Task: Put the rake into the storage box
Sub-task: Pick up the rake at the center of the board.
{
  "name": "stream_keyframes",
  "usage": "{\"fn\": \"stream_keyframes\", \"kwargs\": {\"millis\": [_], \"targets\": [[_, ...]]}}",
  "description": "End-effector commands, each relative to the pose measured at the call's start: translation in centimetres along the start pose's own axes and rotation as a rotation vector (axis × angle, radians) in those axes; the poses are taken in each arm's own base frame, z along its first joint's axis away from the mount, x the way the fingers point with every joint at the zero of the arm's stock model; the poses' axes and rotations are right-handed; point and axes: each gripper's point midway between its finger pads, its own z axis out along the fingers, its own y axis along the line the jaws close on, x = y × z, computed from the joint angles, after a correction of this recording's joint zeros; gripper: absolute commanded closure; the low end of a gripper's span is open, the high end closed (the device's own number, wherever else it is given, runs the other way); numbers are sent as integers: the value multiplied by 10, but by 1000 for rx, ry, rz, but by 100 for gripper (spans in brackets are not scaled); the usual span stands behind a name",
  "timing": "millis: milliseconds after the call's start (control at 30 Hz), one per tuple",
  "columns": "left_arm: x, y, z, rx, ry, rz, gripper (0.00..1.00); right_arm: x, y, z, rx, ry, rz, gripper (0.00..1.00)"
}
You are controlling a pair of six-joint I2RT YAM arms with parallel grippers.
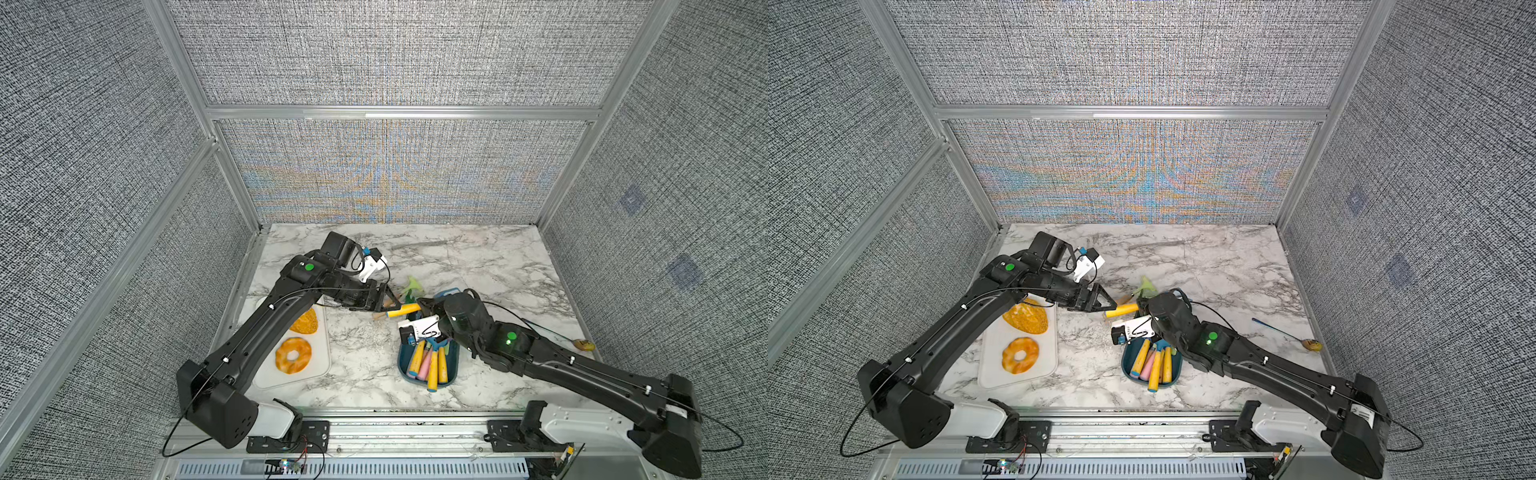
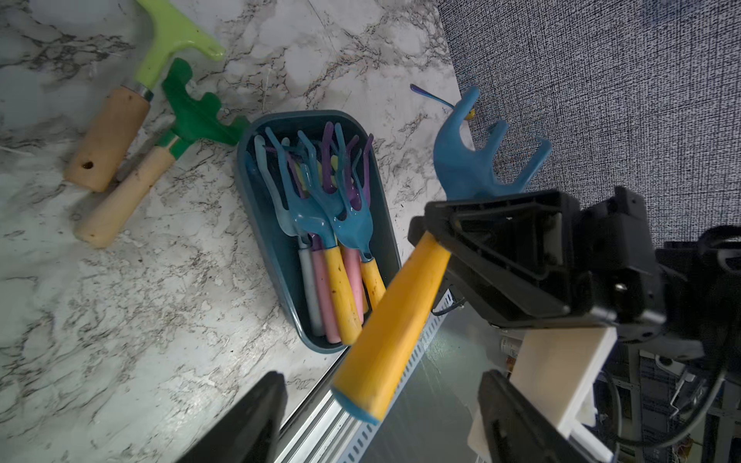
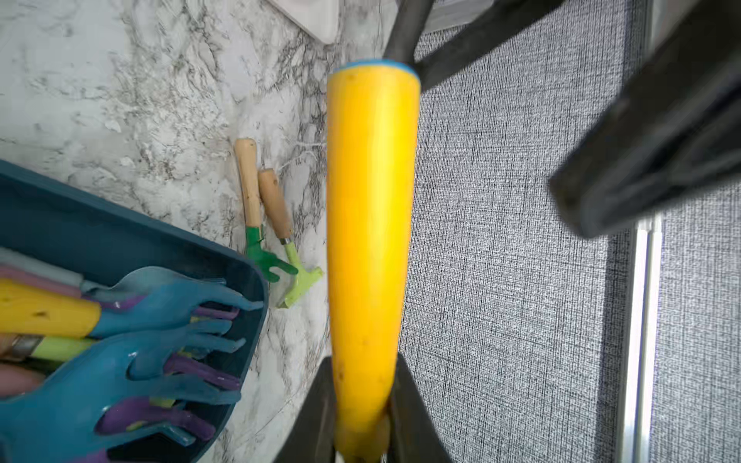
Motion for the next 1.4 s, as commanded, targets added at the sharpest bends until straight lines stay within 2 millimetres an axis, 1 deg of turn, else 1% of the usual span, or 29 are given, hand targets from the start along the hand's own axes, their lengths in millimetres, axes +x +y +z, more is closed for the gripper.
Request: {"fn": "stream_keyframes", "kwargs": {"millis": [0, 67, 100, 133, 267, 367, 400, 433, 467, 533, 667, 733, 767, 833, 867, 967, 1033, 1067, 1100, 1233, 1267, 1300, 1333, 1367], "targets": [[-9, -9, 9, 95, 1, 70, 20, -22, -2, -23, -5, -120, 27, 100], [-11, -11, 12, 125, 11, 79, 21, -23, -1, -28, -7, -135, 40, 100], [-10, -14, 15, 154, 25, 78, 25, -23, -1, -29, -6, -138, 43, 100], [-11, -15, 16, 163, 22, 89, 26, -23, 0, -30, -7, -139, 42, 100], [-6, -22, 20, 189, 38, 111, 26, -21, 1, -32, -11, -130, 38, 100], [1, -24, 28, 190, 60, 122, 23, -14, -1, -26, -20, -103, 42, 100], [5, -24, 34, 195, 77, 124, 23, -12, -1, -24, -27, -95, 45, 100], [8, -24, 38, 198, 94, 126, 24, -8, 0, -21, -39, -77, 44, 100], [14, -31, 44, 220, 118, 145, 26, -3, 0, -18, -37, -59, 43, 100], [17, -33, 44, 228, 113, 156, 24, 0, -3, -16, -28, -51, 49, 100], [27, -34, 51, 224, 134, 159, 25, 9, -4, -8, -41, -10, 49, 100], [30, -32, 55, 220, 143, 156, 27, 8, -5, -7, -44, -15, 51, 100], [31, -30, 57, 218, 146, 152, 30, 7, -5, -7, -44, -24, 51, 100], [32, -28, 60, 217, 156, 144, 40, 2, -6, -8, -44, -51, 55, 100], [31, -28, 61, 218, 159, 141, 48, 0, -5, -9, -47, -63, 55, 100], [29, -30, 61, 223, 164, 146, 67, -3, -1, -11, -54, -84, 51, 100], [27, -34, 58, 233, 164, 154, 82, -5, 1, -12, -59, -92, 50, 100], [26, -36, 57, 238, 163, 158, 93, -6, 3, -12, -62, -93, 49, 100], [26, -37, 56, 242, 163, 162, 100, -6, 3, -12, -63, -94, 51, 100], [26, -41, 53, 250, 160, 166, 100, -6, 1, -10, -52, -88, 76, 100], [27, -40, 52, 242, 161, 163, 100, -5, -2, -9, -41, -80, 97, 100], [27, -39, 52, 234, 160, 163, 100, -5, -5, -9, -35, -78, 127, 90], [28, -36, 51, 208, 160, 153, 100, -4, -10, -9, -32, -77, 186, 75], [29, -32, 51, 179, 155, 140, 100, -2, -19, -9, -27, -77, 275, 64]]}}
